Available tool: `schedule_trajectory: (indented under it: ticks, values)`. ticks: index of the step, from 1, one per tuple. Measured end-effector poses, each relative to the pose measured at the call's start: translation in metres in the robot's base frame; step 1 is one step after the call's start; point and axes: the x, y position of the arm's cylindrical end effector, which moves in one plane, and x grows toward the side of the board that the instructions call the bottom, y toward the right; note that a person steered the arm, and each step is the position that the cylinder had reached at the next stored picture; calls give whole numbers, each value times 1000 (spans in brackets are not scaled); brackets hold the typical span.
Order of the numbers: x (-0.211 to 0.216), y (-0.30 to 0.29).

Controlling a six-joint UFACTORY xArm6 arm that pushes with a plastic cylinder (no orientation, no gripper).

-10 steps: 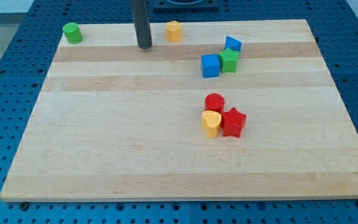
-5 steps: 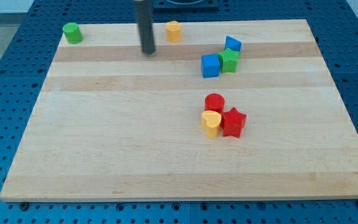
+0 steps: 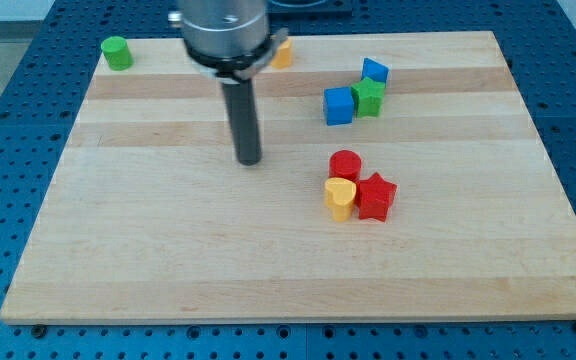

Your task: Move the red circle to the right of the triangle

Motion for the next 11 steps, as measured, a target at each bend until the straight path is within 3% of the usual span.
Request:
schedule_trajectory:
  ticks: [2, 5, 7, 8, 10, 11]
  values:
    - [1, 51]
    - [47, 41]
    - [38, 137]
    - [32, 159]
    - [24, 121]
    - [-11, 140]
